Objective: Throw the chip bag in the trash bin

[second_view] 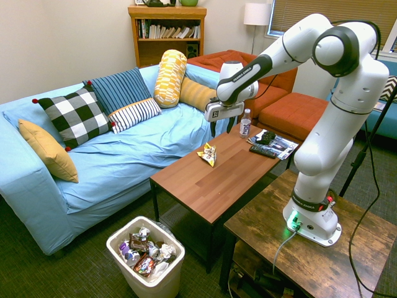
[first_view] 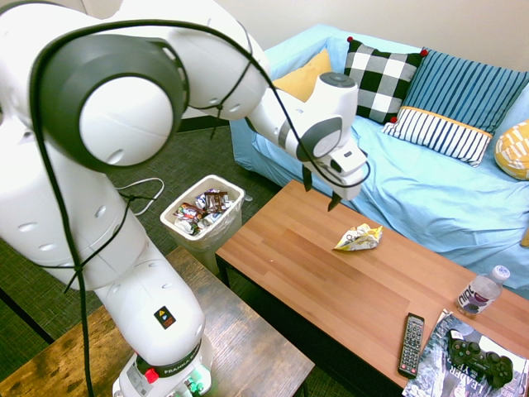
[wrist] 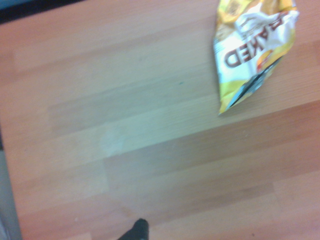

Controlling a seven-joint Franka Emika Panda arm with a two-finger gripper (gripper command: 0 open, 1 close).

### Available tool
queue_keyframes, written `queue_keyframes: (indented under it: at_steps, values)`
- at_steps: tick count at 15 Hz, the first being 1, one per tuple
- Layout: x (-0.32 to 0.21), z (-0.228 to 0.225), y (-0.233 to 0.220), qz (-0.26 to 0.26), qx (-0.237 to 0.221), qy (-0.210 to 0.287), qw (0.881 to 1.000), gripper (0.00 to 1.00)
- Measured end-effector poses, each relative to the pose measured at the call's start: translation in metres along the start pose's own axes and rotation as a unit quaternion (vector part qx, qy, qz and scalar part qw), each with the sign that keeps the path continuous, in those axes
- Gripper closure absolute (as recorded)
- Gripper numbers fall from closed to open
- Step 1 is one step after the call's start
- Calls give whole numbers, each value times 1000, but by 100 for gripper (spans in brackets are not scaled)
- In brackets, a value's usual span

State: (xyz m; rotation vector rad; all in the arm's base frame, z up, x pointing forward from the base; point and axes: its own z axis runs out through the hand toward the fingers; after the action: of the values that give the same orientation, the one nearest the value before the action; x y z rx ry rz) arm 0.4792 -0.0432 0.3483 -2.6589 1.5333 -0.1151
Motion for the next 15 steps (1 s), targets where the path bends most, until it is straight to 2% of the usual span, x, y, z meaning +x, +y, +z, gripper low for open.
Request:
queue_keyframes:
  at_steps: [6, 12, 15]
  values:
    - [98, 67, -40, 104, -3, -27, 994, 0]
    - [148, 138, -65, 162, -29, -44, 985, 0]
    - [158, 175, -67, 172, -49, -48, 983, 0]
